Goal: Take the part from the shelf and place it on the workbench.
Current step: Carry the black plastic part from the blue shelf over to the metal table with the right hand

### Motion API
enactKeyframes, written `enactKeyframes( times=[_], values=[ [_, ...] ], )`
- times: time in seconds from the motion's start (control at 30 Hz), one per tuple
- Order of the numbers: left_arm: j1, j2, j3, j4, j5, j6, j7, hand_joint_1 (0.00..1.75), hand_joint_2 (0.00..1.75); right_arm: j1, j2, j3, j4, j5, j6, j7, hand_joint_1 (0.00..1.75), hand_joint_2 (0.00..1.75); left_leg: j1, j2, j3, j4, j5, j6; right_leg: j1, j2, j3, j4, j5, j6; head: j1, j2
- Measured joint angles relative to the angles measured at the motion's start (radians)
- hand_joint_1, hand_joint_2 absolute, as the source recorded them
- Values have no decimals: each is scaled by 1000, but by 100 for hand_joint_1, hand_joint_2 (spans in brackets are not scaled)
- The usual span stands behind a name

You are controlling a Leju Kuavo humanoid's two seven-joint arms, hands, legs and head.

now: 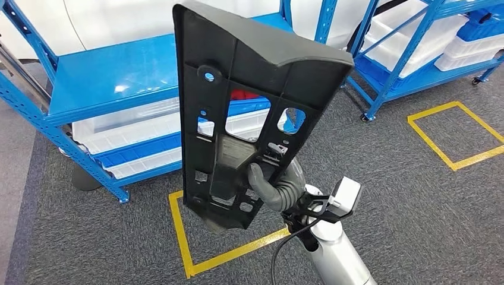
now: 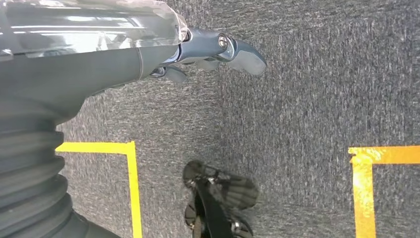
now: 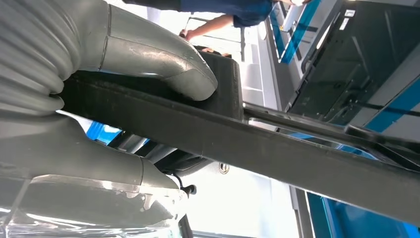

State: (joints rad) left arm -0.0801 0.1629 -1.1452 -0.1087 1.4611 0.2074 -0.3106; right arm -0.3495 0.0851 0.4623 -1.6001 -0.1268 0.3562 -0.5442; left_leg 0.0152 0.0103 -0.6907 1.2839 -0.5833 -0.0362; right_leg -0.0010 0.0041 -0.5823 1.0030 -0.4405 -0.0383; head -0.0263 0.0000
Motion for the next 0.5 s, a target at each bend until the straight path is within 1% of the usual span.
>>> enactKeyframes(
  times=[0.03, 0.07, 0.1, 0.13, 0.17, 0.2, 0.23, 0.27, 0.3, 0.33, 0.37, 0.4, 0.43, 0.47, 0.5],
  values=[
    [0, 0, 0, 0, 0, 0, 1, 0, 175, 0, 0, 2, 0, -2, 3, 0, 175, 175, 1, 0, 4, -6, 15, -2, -1, 7, 0, 2, 0, 1, 0, 0],
    [1, 0, 0, 0, 0, 0, 2, 0, 175, 0, 1, 5, -1, -5, 5, 0, 175, 175, 4, -2, 28, -52, 45, -3, -1, 14, 0, 5, -1, 3, 0, 0],
    [1, 0, 0, 0, 0, 0, 1, 0, 175, -1, 2, 9, -4, -11, 8, 1, 175, 175, 7, -12, 61, -123, 80, -3, -2, 22, -1, 10, -3, 6, 0, 0],
    [0, 0, -1, 0, 0, -1, 0, 0, 175, -2, 2, 13, -9, -19, 10, 2, 175, 175, 10, -29, 93, -187, 102, -3, -2, 28, -4, 17, -6, 11, 0, 0],
    [0, 0, -3, 0, 0, -2, -2, 0, 175, -3, 3, 16, -16, -28, 11, 4, 175, 175, 12, -44, 114, -232, 115, -1, -1, 36, -9, 23, -7, 17, 0, 0],
    [0, 0, -5, 0, 0, -4, -4, 0, 175, -4, 4, 19, -24, -39, 11, 6, 175, 175, 12, -56, 123, -255, 117, 2, -1, 43, -15, 27, -6, 24, 0, 0],
    [1, 0, -9, 0, 0, -6, -6, 0, 175, -5, 4, 21, -32, -49, 11, 8, 175, 175, 10, -60, 124, -258, 114, 7, -1, 49, -21, 29, -4, 30, 0, 0],
    [0, 0, -13, 0, 0, -7, -6, 0, 175, -5, 4, 22, -39, -56, 10, 10, 175, 175, 9, -54, 122, -258, 116, 14, -2, 56, -24, 28, -1, 36, 0, 0],
    [-1, 0, -16, 0, 0, -8, -7, 0, 175, -5, 4, 22, -45, -62, 9, 11, 175, 175, 10, -46, 122, -261, 119, 20, -4, 58, -26, 29, -1, 42, 0, 0],
    [-3, 0, -20, 0, 0, -9, -7, 0, 175, -6, 4, 21, -49, -66, 8, 13, 175, 175, 11, -39, 123, -265, 122, 28, -4, 52, -31, 38, -9, 47, 0, 0],
    [-5, 0, -22, 0, 0, -9, -8, 0, 175, -9, 4, 21, -51, -68, 7, 15, 175, 175, 13, -30, 123, -268, 125, 34, -4, 41, -44, 65, -27, 51, 0, 0],
    [-7, 0, -23, 0, 0, -9, -8, 0, 175, -12, 4, 21, -52, -70, 6, 16, 175, 175, 12, -22, 123, -270, 127, 39, -5, 27, -65, 110, -53, 55, 0, 0],
    [-7, 0, -24, 0, 0, -8, -8, 0, 175, -17, 3, 21, -50, -71, 6, 17, 175, 175, 11, -13, 122, -270, 127, 42, -5, 14, -98, 178, -88, 58, 0, 0],
    [-8, 0, -24, 0, 0, -6, -8, 0, 175, -22, 4, 21, -46, -71, 6, 19, 175, 175, 9, -4, 120, -270, 128, 43, -5, 8, -133, 250, -117, 61, 0, 0],
    [-8, 0, -24, 0, 0, -3, -9, 0, 175, -28, 4, 21, -40, -70, 6, 20, 175, 175, 8, 6, 119, -270, 128, 43, -6, 4, -160, 305, -133, 62, 0, 0]
  ],
)
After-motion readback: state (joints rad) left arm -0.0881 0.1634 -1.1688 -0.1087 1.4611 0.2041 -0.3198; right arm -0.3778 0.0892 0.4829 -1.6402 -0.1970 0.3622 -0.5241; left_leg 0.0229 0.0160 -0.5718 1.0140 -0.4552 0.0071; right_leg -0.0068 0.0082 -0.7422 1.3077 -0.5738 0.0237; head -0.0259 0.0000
